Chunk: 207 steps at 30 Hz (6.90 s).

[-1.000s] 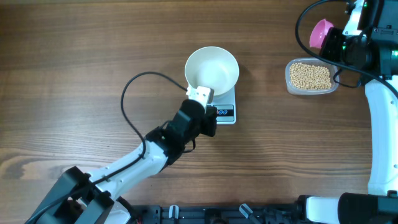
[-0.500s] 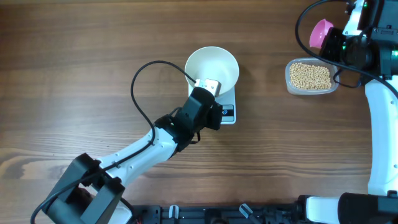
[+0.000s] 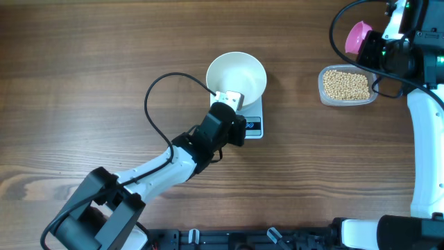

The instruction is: Scoop item into bowl and weigh 150g on scale

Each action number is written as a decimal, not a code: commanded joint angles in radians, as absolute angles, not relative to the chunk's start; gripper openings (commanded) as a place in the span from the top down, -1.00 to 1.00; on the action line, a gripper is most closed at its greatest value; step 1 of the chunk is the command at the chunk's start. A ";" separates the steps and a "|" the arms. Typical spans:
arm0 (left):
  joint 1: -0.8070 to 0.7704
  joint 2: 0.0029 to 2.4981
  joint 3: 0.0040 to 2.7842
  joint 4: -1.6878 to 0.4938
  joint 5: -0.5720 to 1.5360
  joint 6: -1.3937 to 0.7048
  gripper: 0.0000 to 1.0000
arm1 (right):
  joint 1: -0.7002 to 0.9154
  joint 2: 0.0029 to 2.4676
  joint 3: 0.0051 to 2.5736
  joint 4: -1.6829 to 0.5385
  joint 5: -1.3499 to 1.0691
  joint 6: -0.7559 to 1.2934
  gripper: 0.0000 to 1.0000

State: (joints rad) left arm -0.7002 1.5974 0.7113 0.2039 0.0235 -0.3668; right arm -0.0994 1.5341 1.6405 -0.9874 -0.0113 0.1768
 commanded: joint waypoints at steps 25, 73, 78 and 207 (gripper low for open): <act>-0.700 1.707 0.699 0.205 0.000 -0.348 0.92 | -0.099 1.539 1.636 -1.003 -0.025 0.159 0.91; -0.698 1.782 0.699 0.255 0.008 -0.352 0.92 | -0.100 1.539 1.636 -1.000 -0.025 0.158 0.91; -0.698 1.782 0.699 0.219 -0.017 -0.351 0.92 | -0.099 1.539 1.636 -1.000 -0.025 0.158 0.91; -0.668 1.190 0.701 -0.491 -0.455 -0.347 -1.00 | -0.202 1.539 1.636 -0.765 -0.238 -0.023 0.91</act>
